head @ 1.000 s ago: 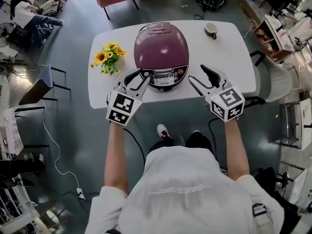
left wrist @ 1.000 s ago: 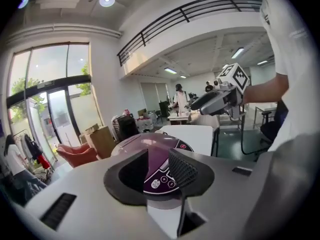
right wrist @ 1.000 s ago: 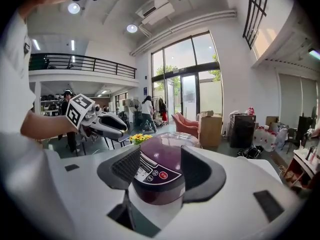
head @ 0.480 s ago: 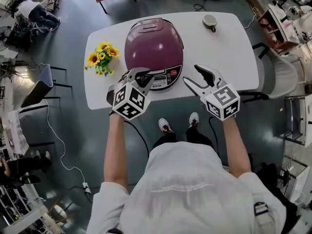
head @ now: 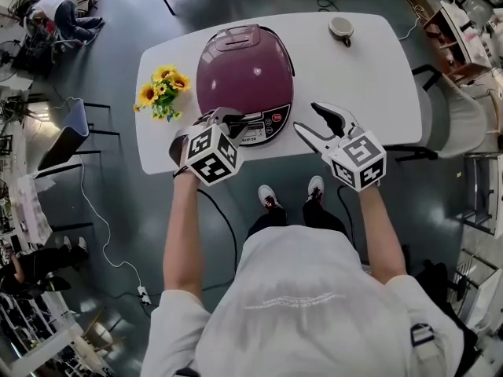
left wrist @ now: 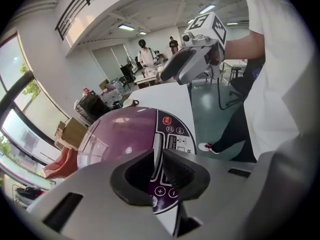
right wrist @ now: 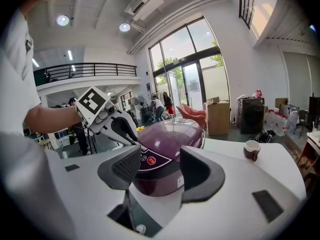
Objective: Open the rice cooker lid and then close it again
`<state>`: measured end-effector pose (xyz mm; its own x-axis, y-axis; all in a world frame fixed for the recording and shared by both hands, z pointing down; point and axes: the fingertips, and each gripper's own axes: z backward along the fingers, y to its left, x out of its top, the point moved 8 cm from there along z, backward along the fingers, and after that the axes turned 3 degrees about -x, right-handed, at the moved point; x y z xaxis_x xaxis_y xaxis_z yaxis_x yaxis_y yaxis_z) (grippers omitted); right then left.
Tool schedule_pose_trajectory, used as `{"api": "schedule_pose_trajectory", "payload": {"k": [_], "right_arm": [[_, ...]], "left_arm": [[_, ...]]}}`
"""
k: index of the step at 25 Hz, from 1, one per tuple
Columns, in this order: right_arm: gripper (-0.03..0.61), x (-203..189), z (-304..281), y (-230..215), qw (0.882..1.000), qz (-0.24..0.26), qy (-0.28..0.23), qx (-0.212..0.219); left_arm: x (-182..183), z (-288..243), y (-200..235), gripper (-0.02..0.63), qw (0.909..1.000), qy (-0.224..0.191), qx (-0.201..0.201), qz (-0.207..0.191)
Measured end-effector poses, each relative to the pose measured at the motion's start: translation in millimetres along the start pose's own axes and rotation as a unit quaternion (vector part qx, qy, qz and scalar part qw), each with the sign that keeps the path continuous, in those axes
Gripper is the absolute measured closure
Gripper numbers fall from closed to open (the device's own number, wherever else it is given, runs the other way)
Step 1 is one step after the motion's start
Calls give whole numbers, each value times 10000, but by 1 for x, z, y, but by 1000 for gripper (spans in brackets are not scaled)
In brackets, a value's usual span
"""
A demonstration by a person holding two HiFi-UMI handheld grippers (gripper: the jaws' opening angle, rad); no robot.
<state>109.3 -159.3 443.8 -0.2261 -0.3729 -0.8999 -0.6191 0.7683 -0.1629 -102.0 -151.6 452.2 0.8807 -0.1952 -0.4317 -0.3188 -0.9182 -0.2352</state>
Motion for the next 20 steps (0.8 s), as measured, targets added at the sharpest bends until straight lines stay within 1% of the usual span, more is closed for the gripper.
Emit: {"api": "schedule_pose_trajectory", "payload": {"k": [3, 9, 13, 17, 20], "right_arm": [[324, -2, 0, -3, 10000, -28, 27, 10], [324, -3, 2, -7, 10000, -74, 34, 22], [324, -5, 1, -8, 9999, -95, 44, 35], [324, -7, -2, -8, 9998, -171, 59, 48], [324, -7, -3, -7, 9998, -174, 59, 60]], "left_arm": [[2, -4, 2, 568, 9997, 182, -118, -136], [7, -9, 3, 581, 9977, 497, -271, -374], [8, -10, 4, 583, 9971, 586, -296, -386], [11, -13, 2, 583, 9958, 782, -205, -437], [12, -14, 1, 584, 9959, 830, -189, -303]]}}
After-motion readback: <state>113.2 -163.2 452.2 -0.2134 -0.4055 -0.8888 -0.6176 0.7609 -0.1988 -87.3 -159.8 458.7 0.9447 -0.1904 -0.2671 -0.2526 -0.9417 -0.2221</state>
